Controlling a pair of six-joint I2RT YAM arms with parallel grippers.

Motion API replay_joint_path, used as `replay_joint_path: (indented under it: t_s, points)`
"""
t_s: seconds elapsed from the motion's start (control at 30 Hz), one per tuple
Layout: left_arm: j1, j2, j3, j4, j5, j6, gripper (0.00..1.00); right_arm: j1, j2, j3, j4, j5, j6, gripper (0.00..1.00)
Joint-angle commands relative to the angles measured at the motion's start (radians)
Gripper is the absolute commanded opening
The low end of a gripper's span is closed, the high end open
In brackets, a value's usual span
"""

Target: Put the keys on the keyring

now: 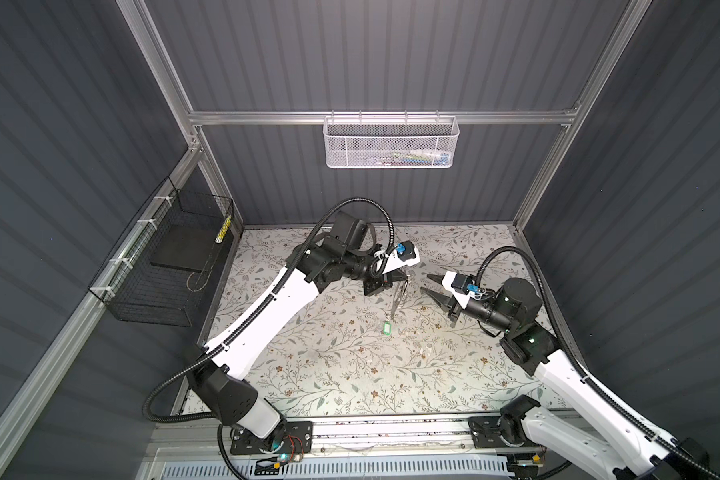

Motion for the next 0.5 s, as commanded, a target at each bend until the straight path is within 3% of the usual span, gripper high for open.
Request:
replay_joint_path:
  t_s: [0.0, 0.47]
  points:
    - [-0.022, 0.037, 0.075, -0.165, -0.076, 0.03, 0.0, 0.032, 0.007, 0.041, -0.089, 0.094, -0.04, 0.35]
    - [-0.06, 0.073, 0.141, -0.223, -0.103, 0.004, 0.0, 0.097, 0.071, 0.044, -0.03, 0.109, -0.019, 0.21]
